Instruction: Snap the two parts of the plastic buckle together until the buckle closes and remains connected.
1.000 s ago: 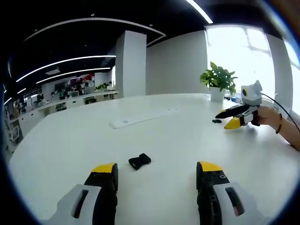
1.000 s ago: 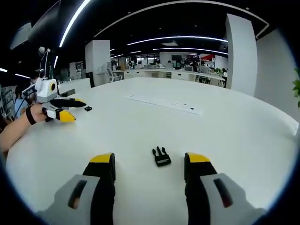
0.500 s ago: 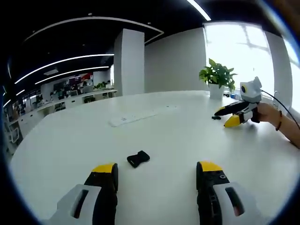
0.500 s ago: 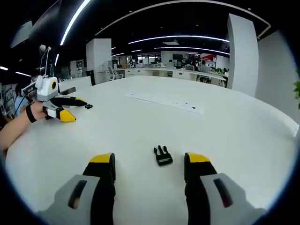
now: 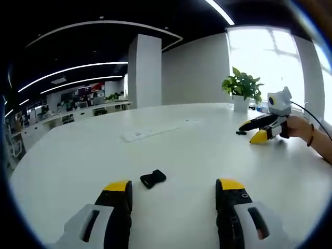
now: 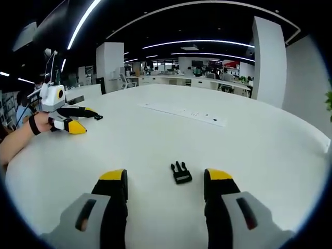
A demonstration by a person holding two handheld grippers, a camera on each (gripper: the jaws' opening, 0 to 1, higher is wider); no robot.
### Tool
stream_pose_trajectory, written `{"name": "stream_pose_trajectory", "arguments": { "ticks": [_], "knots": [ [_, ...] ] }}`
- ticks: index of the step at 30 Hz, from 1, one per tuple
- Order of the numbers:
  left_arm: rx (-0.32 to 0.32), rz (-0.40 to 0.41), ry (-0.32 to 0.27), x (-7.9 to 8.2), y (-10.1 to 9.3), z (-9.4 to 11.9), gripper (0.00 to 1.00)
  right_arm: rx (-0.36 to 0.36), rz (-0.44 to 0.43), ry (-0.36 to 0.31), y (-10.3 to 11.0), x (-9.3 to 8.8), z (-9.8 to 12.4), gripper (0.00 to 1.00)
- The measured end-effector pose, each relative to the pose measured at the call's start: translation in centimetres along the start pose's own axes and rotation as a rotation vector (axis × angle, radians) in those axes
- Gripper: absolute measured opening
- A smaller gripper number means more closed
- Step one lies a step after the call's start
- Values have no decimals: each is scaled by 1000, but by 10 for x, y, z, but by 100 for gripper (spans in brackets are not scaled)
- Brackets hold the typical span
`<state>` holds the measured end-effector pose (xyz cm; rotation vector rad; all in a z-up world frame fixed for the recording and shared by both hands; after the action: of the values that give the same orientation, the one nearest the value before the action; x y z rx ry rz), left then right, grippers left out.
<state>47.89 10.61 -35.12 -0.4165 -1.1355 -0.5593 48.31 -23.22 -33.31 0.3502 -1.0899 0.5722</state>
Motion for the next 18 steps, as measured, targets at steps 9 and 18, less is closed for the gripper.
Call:
{"name": "stream_pose_trajectory", "arguments": {
  "ticks": [9,18],
  "knots": [
    [-12,-5,-14,4,6,-8,56,1,1,-2,1,-1,1,60],
    [-6,-3,-15,12,19,-17,57,2,2,-3,1,-1,1,60]
  ]
}}
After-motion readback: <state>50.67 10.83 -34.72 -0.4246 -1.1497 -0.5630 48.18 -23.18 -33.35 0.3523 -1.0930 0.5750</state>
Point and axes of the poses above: the point that each gripper's makers call its tool centre point, and the gripper's own axes: z roughly backward along the fingers, y roughly to its left, x roughly out of its top, the point moved 9 cm from there along z, roughly backward along the fingers, and after that the axes turned 4 degrees about x, right-handed, at the moved point
